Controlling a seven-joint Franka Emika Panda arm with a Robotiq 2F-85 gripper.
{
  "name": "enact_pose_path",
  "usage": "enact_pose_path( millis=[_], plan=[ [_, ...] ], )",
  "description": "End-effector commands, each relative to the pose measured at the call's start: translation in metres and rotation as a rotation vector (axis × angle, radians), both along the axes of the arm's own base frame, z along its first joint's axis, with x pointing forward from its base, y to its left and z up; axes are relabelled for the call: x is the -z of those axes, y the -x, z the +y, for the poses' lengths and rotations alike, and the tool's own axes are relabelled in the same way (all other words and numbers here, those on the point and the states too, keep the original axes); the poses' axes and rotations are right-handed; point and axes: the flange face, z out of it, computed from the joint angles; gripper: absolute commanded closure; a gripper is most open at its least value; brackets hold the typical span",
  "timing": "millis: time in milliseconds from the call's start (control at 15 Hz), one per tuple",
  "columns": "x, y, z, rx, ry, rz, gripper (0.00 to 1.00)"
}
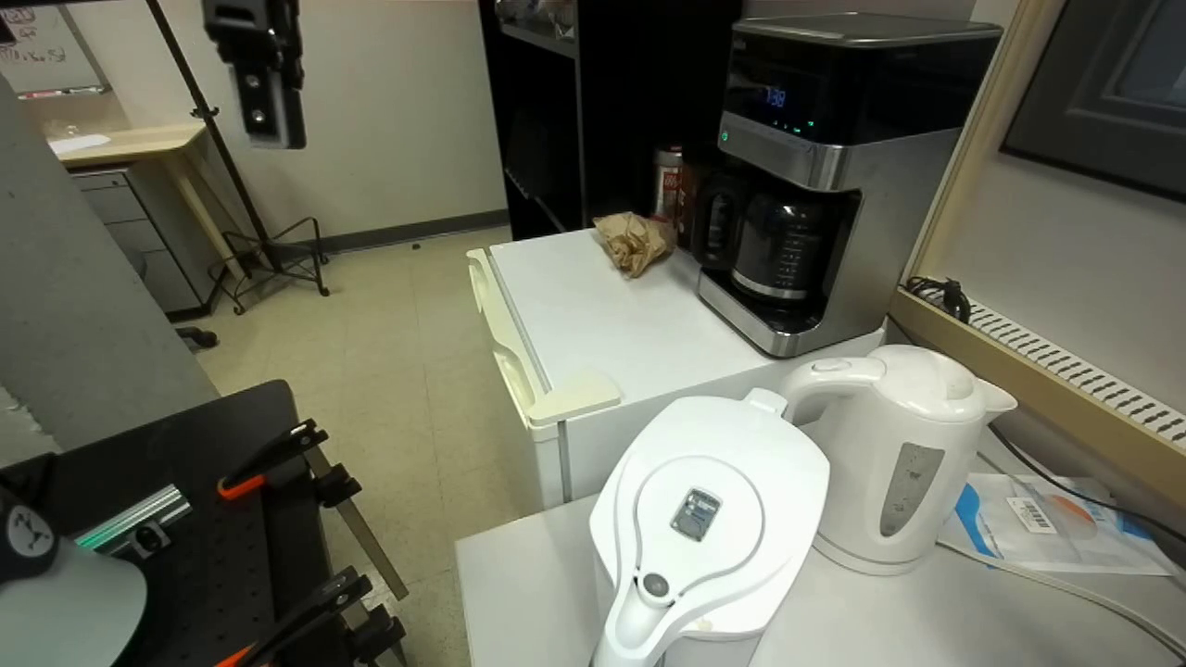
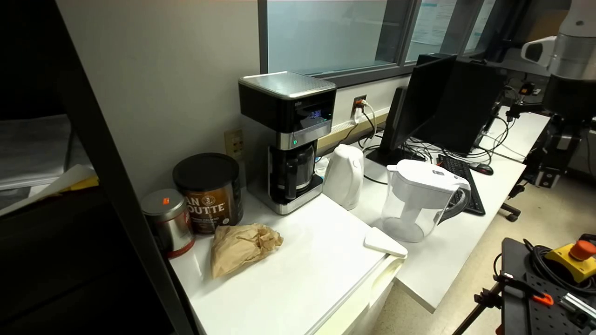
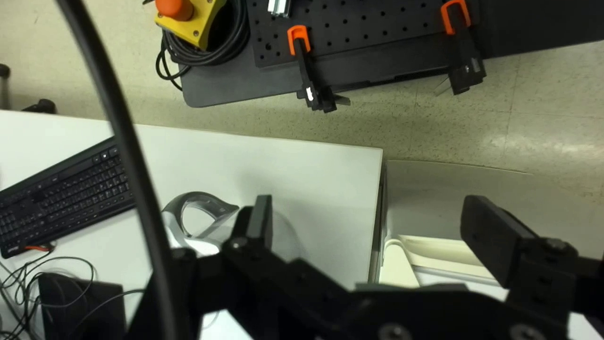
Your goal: Press a button on the right side of the coffee making machine
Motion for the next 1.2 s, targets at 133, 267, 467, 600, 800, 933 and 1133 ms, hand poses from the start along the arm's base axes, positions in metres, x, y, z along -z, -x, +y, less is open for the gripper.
enact_pose_path(
  millis=[133,267,467,600,800,933,1133],
  plan=[
    [0.004,-0.028,-0.008,-0.116,0.117,-0.054,0.00],
    [0.006,-0.039,-0.011,-0.171,0.184,-0.075,0.08],
    [0.008,-0.060,-0.018,-0.259,0.295,-0.135,0.41],
    [0.009,-0.073,-0.021,-0.316,0.338,-0.179,0.57],
    [0.014,-0.092,-0.022,-0.390,0.376,-0.246,0.78],
    [0.016,-0.104,-0.022,-0.432,0.383,-0.285,0.94],
    [0.021,-0.123,-0.023,-0.486,0.392,-0.346,1.00]
  ],
)
